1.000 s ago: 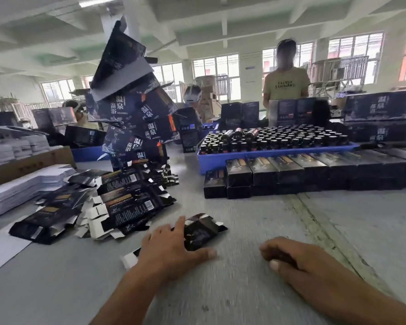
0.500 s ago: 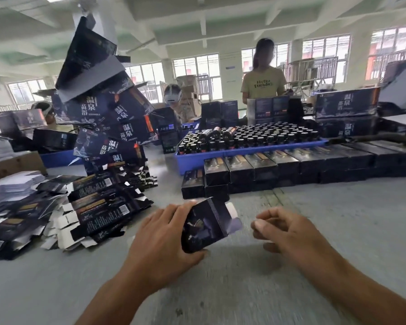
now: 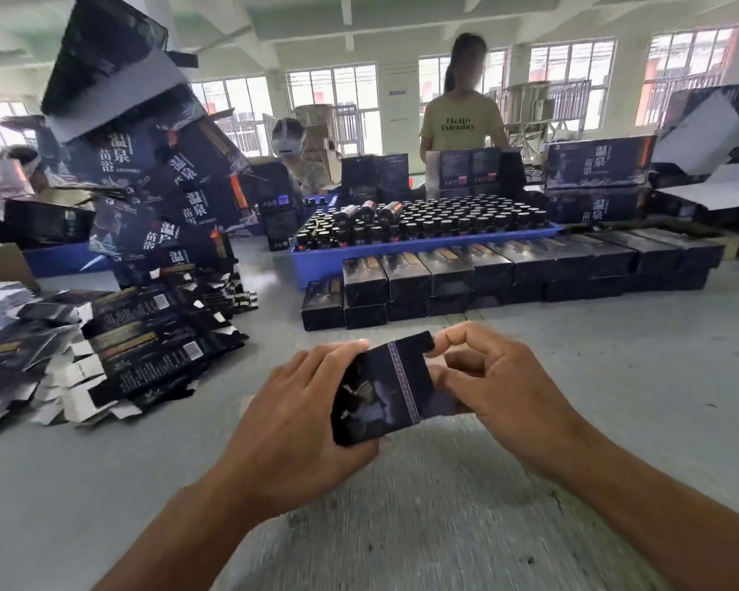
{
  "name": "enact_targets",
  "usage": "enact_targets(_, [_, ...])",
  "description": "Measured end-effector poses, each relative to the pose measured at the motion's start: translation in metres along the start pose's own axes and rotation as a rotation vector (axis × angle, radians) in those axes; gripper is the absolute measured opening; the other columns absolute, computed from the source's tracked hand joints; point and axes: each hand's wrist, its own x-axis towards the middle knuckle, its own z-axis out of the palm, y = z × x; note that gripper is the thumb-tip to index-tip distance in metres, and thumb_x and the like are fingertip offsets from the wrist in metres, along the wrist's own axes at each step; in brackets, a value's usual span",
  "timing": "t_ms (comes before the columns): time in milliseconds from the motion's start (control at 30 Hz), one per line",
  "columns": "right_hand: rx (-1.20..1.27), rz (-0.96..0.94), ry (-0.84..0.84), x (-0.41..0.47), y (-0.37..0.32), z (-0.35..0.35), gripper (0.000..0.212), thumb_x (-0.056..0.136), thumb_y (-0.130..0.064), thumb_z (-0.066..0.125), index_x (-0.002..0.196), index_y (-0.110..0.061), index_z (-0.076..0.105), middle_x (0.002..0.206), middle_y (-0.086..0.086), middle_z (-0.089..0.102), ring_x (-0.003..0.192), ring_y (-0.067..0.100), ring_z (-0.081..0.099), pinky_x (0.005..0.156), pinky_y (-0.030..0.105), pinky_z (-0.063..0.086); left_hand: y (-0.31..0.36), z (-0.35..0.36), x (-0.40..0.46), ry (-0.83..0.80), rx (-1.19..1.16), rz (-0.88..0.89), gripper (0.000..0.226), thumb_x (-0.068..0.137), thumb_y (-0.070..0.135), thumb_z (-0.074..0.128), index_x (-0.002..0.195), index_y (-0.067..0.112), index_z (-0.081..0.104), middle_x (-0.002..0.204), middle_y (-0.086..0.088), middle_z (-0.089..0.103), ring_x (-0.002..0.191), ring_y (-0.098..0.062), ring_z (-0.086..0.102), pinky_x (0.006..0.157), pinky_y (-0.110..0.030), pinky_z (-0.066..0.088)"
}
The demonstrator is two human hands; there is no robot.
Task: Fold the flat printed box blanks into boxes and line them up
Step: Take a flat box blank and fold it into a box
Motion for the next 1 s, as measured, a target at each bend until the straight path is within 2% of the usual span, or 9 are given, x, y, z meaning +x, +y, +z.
enact_targets(100, [0.031, 0.011, -0.059, -0.001, -0.002, -0.002, 0.023, 0.095, -0.006, 0.064, 0.106, -0.025, 0.067, 0.097, -0.006, 0.078, 0.087, 0.016, 0.076, 0.066, 0.025, 0.060, 0.000, 0.000, 0.000, 0.007, -0.019, 0.001, 0.102, 0.069, 0.094, 0.046, 0.151, 0.042, 0.014, 0.126, 0.027, 0.036, 0.111, 0.005, 0.034, 0.095, -0.019, 0.030])
enact_targets(233, [0.021, 0.007, -0.099, -0.002, -0.003, -0.002, 0.038, 0.099, -0.004, 0.058, 0.122, -0.033, 0.064, 0.103, -0.009, 0.077, 0.090, 0.014, 0.075, 0.067, 0.024, 0.060, 0.002, -0.002, 0.001, 0.045, 0.065, 0.069, 0.091, 0.081, 0.090, 0.033, 0.156, 0.042, 0.013, 0.136, 0.007, 0.049, 0.114, -0.009, 0.048, 0.094, -0.030, 0.042])
enact_targets(400, [-0.040, -0.071, -0.059, -0.002, -0.004, 0.002, 0.053, 0.098, -0.005, 0.060, 0.126, -0.049, 0.058, 0.108, -0.010, 0.075, 0.090, 0.010, 0.075, 0.067, 0.023, 0.060, 0.006, -0.007, 0.002, 0.074, 0.179, 0.120, 0.074, 0.091, 0.075, 0.037, 0.156, 0.046, 0.017, 0.138, 0.002, 0.045, 0.116, -0.018, 0.053, 0.096, -0.033, 0.043])
enact_targets(533, [-0.169, -0.156, 0.015, -0.005, -0.005, 0.007, 0.059, 0.099, -0.008, 0.059, 0.134, -0.054, 0.050, 0.117, -0.014, 0.067, 0.090, 0.007, 0.073, 0.067, 0.023, 0.061, 0.007, -0.011, 0.004, 0.074, 0.247, 0.155, 0.067, 0.091, 0.066, 0.041, 0.152, 0.041, 0.032, 0.139, -0.003, 0.050, 0.118, -0.023, 0.054, 0.096, -0.038, 0.044])
enact_targets(667, [-0.327, -0.233, 0.067, -0.010, -0.005, 0.011, 0.059, 0.100, -0.015, 0.058, 0.140, -0.057, 0.044, 0.107, -0.018, 0.070, 0.083, 0.015, 0.072, 0.073, 0.033, 0.062, 0.008, -0.012, 0.003, 0.063, 0.185, 0.124, 0.065, 0.090, 0.061, 0.046, 0.151, 0.042, 0.033, 0.143, -0.002, 0.048, 0.122, -0.023, 0.053, 0.096, -0.040, 0.048])
enact_targets(767, [-0.366, -0.282, 0.103, -0.012, -0.005, 0.013, 0.059, 0.100, -0.018, 0.059, 0.141, -0.056, 0.042, 0.101, -0.027, 0.066, 0.083, 0.004, 0.069, 0.074, 0.019, 0.058, 0.006, -0.012, 0.001, 0.080, 0.116, 0.100, 0.067, 0.087, 0.057, 0.057, 0.149, 0.043, 0.035, 0.144, 0.001, 0.046, 0.123, -0.020, 0.051, 0.096, -0.040, 0.051])
enact_targets(900, [-0.310, -0.262, 0.145, -0.013, -0.002, 0.015, 0.051, 0.099, -0.020, 0.060, 0.137, -0.050, 0.042, 0.106, -0.019, 0.069, 0.086, -0.005, 0.068, 0.070, 0.008, 0.051, 0.007, -0.011, 0.002, 0.109, 0.136, 0.122, 0.069, 0.082, 0.047, 0.073, 0.143, 0.038, 0.043, 0.146, -0.001, 0.046, 0.122, -0.023, 0.053, 0.096, -0.040, 0.049])
enact_targets(1000, [-0.283, -0.234, 0.175, -0.012, -0.003, 0.016, 0.056, 0.098, -0.022, 0.062, 0.137, -0.051, 0.035, 0.112, -0.018, 0.068, 0.086, -0.007, 0.068, 0.070, 0.004, 0.049, 0.008, -0.010, 0.004, 0.146, 0.162, 0.150, 0.063, 0.079, 0.041, 0.073, 0.135, 0.032, 0.048, 0.147, -0.005, 0.048, 0.122, -0.027, 0.056, 0.095, -0.040, 0.047])
